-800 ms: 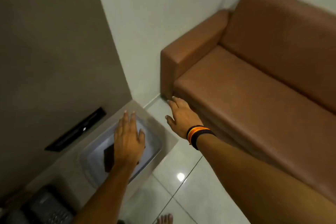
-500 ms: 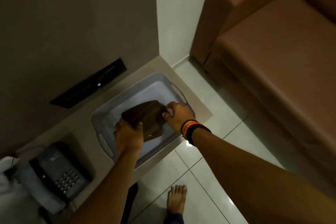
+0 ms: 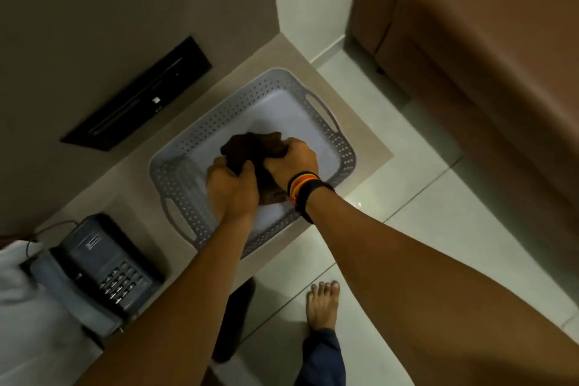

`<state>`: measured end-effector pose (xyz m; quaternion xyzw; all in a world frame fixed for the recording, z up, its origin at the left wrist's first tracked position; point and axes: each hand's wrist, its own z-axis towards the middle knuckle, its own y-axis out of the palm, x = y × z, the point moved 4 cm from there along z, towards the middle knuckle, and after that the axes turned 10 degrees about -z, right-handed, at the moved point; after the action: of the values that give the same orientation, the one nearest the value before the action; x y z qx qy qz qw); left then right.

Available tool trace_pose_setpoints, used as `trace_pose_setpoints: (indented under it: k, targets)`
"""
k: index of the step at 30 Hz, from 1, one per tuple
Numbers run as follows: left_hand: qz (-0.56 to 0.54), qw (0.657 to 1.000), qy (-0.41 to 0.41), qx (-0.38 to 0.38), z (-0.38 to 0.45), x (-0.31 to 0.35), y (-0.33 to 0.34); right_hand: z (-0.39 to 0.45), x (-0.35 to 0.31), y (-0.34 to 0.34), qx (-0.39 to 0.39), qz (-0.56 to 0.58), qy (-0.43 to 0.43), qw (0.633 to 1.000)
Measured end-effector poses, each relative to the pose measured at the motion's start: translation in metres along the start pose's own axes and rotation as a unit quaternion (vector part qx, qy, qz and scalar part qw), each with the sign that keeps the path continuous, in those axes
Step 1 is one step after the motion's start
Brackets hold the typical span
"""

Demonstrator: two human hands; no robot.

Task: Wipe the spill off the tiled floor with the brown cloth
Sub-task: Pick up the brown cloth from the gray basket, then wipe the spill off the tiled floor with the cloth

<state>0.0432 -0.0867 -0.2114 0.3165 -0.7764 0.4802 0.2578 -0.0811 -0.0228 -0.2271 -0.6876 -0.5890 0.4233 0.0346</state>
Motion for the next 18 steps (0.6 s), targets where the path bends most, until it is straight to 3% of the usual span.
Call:
trace_pose_setpoints:
  k: [4,9,13,18]
  targets:
    - [-0.067,0.987,0.147,-0.007,-0.044,0.044,0.020,-0.021,0.025,-0.042,0.018,0.173,0.000,0.985]
    - [-0.074,0.967,0.231,-0.078,-0.119,0.091,0.066,-0.054,0.103,-0.117,0.051,0.329,0.048,0.942]
    - [-0.031,0.956,0.233,-0.177,-0.204,0.097,0.122,-0.097,0.194,-0.165,0.103,0.411,0.104,0.900]
    - [0.035,0.935,0.209,-0.285,-0.331,0.035,0.198,-0.176,0.342,-0.189,0.175,0.438,0.168,0.866]
